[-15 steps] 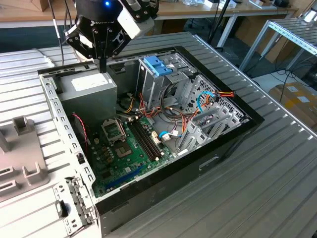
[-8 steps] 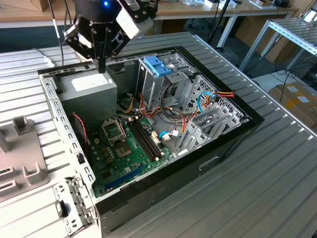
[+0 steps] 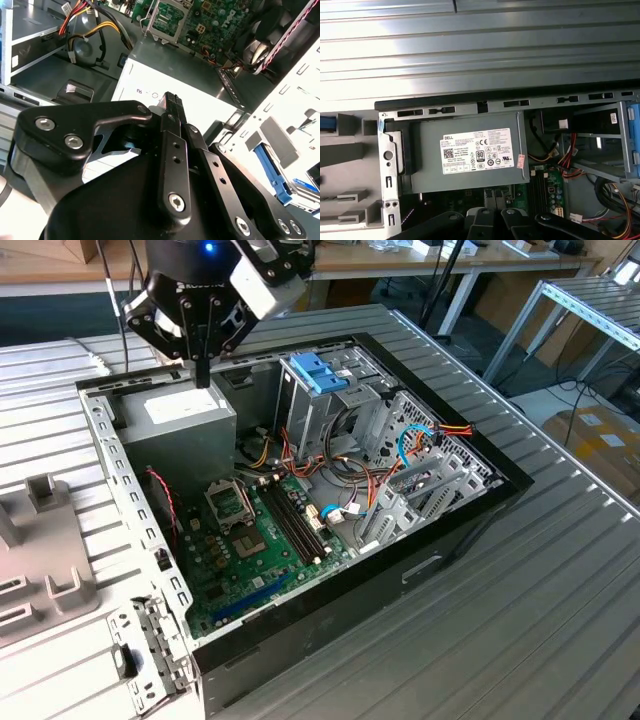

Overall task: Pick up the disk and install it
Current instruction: 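Reach for the disk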

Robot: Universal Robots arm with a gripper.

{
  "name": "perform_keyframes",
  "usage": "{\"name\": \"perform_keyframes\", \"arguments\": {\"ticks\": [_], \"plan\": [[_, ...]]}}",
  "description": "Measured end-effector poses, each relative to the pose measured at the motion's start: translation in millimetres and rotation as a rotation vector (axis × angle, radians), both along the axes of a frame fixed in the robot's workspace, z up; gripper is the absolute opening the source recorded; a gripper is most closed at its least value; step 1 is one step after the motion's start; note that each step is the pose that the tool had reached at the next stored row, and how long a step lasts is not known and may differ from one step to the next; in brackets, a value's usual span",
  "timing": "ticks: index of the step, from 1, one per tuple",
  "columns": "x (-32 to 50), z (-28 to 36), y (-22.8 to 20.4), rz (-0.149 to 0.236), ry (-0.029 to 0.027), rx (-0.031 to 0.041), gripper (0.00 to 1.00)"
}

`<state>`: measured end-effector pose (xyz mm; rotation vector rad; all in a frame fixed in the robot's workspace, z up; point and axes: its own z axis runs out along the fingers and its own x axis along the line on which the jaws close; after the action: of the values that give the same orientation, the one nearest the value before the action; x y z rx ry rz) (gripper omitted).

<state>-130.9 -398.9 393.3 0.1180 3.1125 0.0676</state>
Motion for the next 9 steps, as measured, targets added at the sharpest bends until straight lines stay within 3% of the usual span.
{"name": "perform_keyframes", "arguments": {"ticks": [9], "plan": [[-2.6,0.0,0.0,0.000,0.0000,0.0000,0.11]]}}
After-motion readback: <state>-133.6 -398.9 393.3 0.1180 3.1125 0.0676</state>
